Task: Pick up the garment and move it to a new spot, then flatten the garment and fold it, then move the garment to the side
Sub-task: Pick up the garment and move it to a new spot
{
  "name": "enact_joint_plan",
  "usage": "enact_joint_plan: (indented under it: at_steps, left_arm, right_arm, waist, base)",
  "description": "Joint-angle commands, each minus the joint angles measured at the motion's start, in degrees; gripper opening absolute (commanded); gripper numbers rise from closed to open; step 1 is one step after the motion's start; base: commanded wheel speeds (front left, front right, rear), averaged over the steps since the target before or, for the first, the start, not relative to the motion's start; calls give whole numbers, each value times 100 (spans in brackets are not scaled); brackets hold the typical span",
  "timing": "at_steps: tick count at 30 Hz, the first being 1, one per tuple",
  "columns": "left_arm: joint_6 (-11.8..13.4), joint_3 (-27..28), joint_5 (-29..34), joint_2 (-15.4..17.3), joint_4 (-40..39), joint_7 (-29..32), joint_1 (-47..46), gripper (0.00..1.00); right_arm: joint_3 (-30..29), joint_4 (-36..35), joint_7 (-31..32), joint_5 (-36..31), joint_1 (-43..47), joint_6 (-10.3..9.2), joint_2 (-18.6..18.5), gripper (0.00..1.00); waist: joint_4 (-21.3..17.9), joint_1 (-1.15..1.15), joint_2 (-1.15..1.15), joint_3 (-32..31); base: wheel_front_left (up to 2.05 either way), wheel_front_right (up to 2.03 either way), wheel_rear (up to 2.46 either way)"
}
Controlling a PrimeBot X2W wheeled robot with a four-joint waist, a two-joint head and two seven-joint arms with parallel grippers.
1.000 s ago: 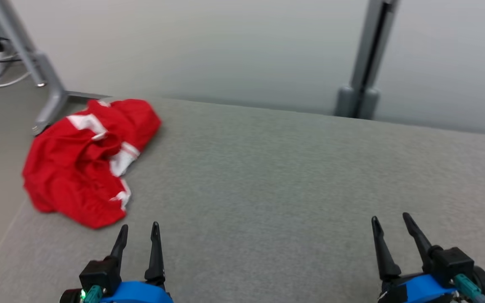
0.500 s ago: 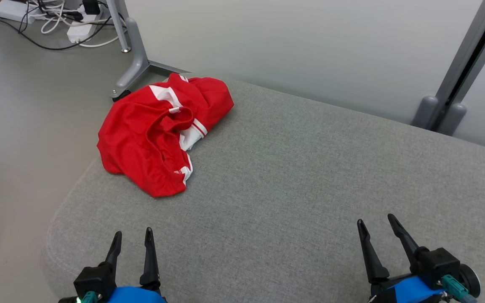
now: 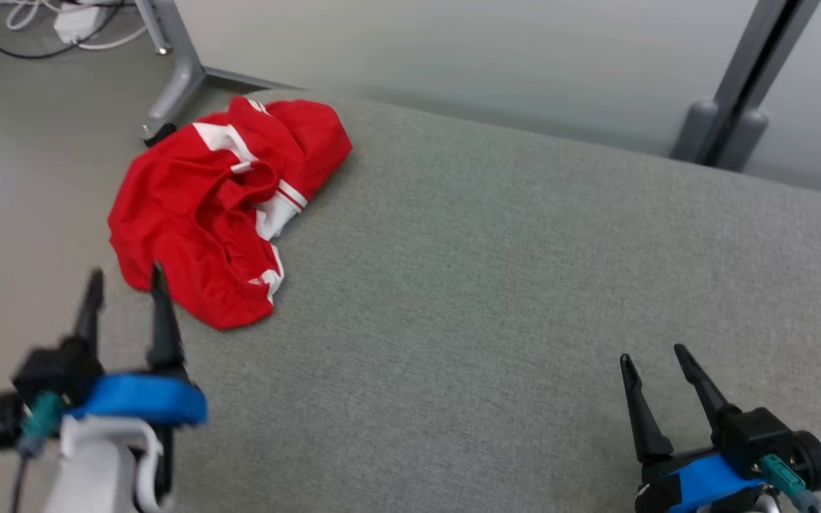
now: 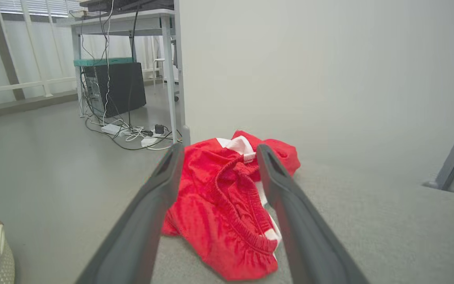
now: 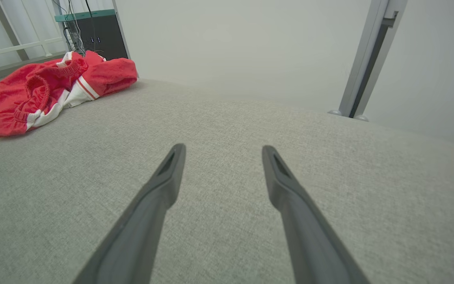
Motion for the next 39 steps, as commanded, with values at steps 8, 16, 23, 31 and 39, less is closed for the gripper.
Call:
enact_joint_plan:
  at_steps: [8,16,23,31,39]
  left_arm:
    - [-194,310,-566,454,1087,1525,-1949,100]
    - [-315,94,-767,632,2412,3049,-2686,100]
    - [-320,48,-864,659,3184,3397,-2817,100]
    - [-435,-20,-1000,617,3664,3450,-2931,0]
    - [-604,-266,-1022,841,3314,3113,-3071,0]
  right_arm:
    - [-85,-120,-18,-423,-375,0,-22,100]
    - [-59,-157,-18,-669,-676,1,-23,100]
    - [-160,-173,-7,-722,-767,0,-31,100]
    - [-216,-169,-7,-653,-850,-1,-35,100]
    - [-215,-131,-10,-459,-769,0,-26,100]
  waist:
    - [-327,0,0,694]
    - [-650,0,0,1367]
    - [-834,0,0,1684]
    - [-929,0,0,1745]
    - [-894,0,0,1346]
  base:
    - [0,0,0]
    - [0,0,0]
    - [0,0,0]
    - [0,0,0]
    - [0,0,0]
